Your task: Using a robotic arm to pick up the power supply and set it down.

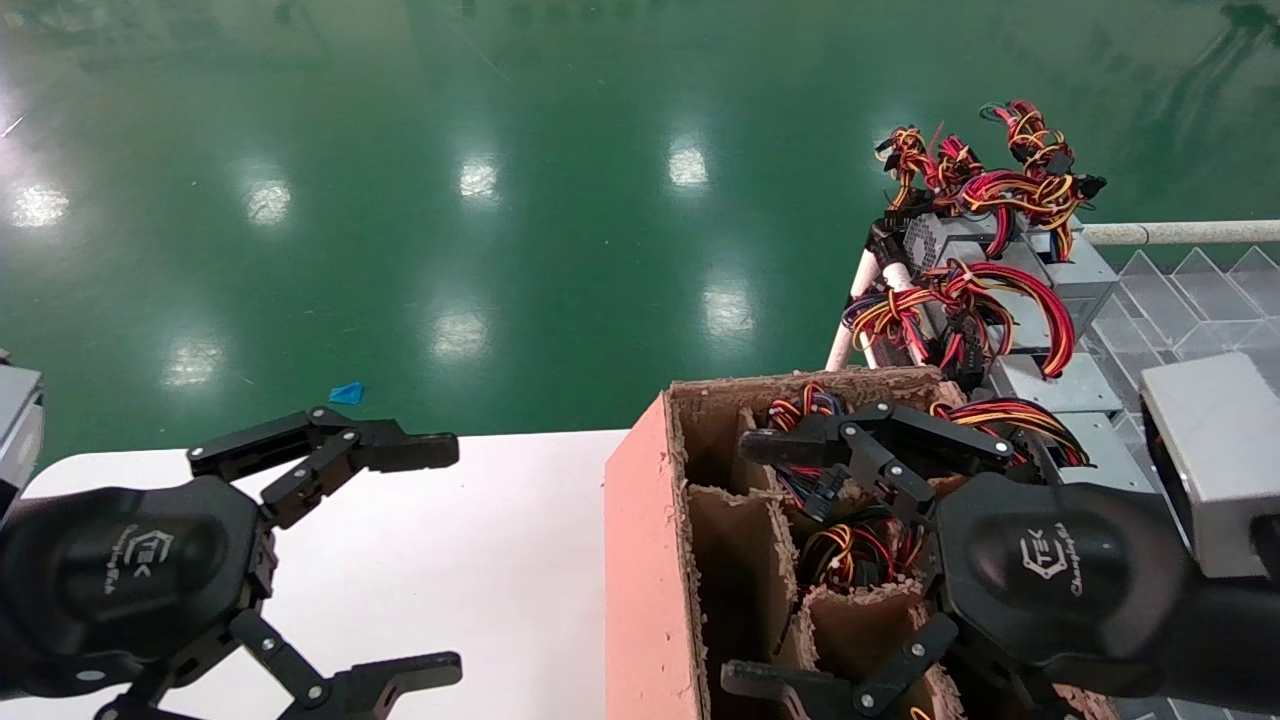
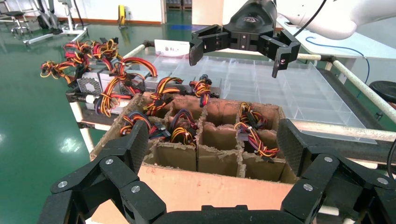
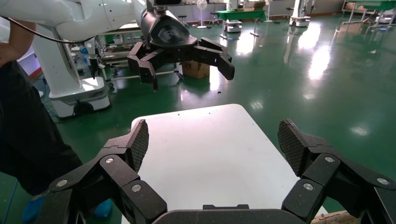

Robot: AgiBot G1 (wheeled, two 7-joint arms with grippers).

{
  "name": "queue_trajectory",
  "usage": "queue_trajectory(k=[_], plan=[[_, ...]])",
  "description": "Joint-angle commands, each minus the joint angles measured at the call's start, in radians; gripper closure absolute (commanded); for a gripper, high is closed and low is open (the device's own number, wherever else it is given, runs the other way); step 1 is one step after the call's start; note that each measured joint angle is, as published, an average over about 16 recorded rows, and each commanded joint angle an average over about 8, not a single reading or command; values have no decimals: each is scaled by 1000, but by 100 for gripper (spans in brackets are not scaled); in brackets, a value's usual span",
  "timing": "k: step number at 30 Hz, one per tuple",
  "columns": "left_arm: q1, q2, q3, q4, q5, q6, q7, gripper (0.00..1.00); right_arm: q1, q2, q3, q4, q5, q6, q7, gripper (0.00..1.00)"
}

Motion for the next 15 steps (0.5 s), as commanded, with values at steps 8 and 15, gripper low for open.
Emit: queue_trajectory(k=[8, 15], plan=[[0, 0, 0, 0, 0, 0, 0, 0, 0, 0, 0, 0, 0, 0, 0, 0], [0, 0, 0, 0, 0, 0, 0, 0, 0, 0, 0, 0, 0, 0, 0, 0]])
